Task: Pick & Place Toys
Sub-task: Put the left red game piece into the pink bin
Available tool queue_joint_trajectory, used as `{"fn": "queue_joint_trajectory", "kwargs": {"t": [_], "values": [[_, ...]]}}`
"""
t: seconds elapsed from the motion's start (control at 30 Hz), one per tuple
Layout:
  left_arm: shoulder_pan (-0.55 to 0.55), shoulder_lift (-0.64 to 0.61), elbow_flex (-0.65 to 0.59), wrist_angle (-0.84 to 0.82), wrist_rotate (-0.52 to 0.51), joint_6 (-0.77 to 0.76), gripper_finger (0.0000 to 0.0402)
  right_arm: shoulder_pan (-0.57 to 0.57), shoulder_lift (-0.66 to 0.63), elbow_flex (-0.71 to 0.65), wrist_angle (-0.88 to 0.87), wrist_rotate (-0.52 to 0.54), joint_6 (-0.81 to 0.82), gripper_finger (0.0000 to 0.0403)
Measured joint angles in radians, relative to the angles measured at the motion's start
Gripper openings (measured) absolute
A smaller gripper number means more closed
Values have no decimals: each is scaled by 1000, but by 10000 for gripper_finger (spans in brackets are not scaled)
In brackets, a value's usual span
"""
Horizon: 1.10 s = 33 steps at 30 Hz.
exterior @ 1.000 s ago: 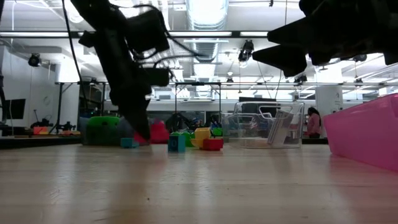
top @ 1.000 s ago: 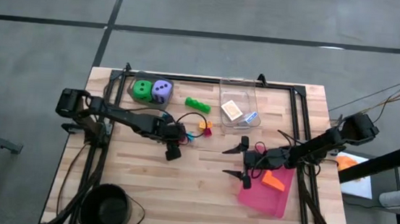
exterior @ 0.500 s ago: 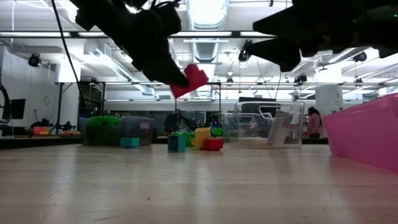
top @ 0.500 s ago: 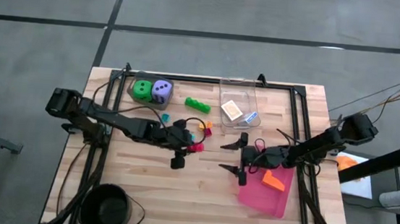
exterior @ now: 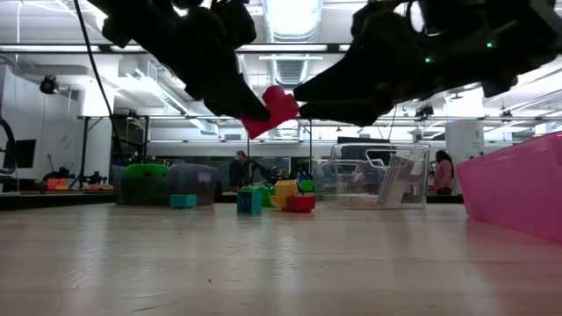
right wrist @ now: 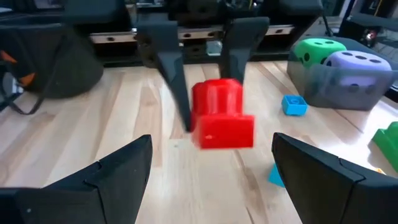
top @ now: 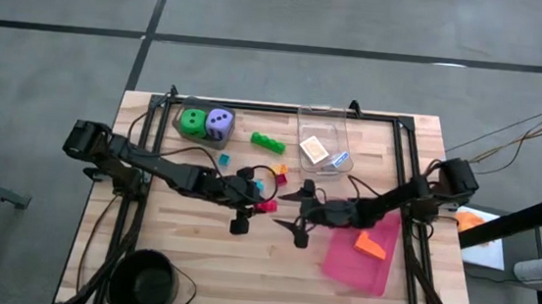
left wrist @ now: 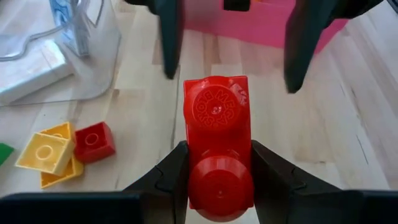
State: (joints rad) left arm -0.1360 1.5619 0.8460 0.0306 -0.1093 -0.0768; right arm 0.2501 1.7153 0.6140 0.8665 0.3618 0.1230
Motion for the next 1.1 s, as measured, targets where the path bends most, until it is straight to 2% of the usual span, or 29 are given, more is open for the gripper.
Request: {"fn": "queue_joint_trajectory", "kwargs": {"t": [0.27, 0.63, 0.77, 1.0, 1.1], "values": [[0, 0, -26, 50, 19, -1, 125, -36, 10, 53, -52, -66, -1, 329], [0, 0, -35, 68, 25, -2, 125, -39, 75, 149, -147, -69, 1, 325], [0, 0, -35, 65, 32, -2, 125, -39, 91, 166, -161, -69, 1, 278], [-2, 0, -35, 42, 39, 14, 125, -39, 69, 167, -204, -81, 1, 126], [-2, 0, -35, 36, 41, 14, 125, -39, 68, 167, -212, -84, 1, 124]]}}
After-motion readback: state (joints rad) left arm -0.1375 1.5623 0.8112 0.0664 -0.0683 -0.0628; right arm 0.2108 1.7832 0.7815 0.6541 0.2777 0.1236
